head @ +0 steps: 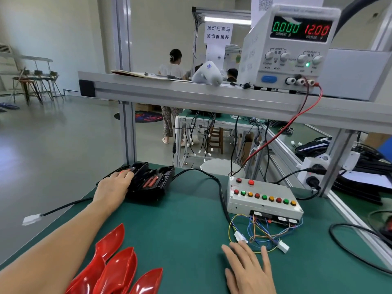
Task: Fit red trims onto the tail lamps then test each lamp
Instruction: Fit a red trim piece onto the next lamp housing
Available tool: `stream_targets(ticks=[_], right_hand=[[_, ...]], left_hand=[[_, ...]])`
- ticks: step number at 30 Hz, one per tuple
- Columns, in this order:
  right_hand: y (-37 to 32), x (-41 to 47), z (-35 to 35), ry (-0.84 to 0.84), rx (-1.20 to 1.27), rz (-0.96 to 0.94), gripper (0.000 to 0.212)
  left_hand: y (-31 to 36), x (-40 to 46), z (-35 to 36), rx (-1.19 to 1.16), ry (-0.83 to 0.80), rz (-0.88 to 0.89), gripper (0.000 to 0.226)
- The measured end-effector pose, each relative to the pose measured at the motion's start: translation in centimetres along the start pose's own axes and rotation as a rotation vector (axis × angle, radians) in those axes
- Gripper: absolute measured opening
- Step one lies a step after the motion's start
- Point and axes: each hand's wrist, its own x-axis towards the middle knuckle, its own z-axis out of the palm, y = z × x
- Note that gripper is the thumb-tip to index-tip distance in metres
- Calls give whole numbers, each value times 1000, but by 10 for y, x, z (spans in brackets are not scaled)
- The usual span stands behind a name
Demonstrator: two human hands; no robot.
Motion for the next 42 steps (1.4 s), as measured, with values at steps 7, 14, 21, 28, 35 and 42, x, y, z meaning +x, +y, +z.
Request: stream_targets(ticks=[7,14,21,28,35,42], right_hand=[[0,-2,2,68,-17,-47,29],[-3,-3,-8,-16,37,-37,30],[-23,15,-48,-295,654,245,32],[-8,52,-88,-168,1744,752,62],[40,20,-105,-35,1695,1120,36],[95,-18,-120,19,1562,1303,24]], left_hand=[[-9,-11,-27,-148,233,-67,27],[10,-28,-83,-254,652,10,34],[102,-73,-137,-367,820,337,14],[199,-125,-141,-450,778,565,22],[235,-149,-129,-660,356,636,58],[195,-135,-73,-309,-262,240,69]])
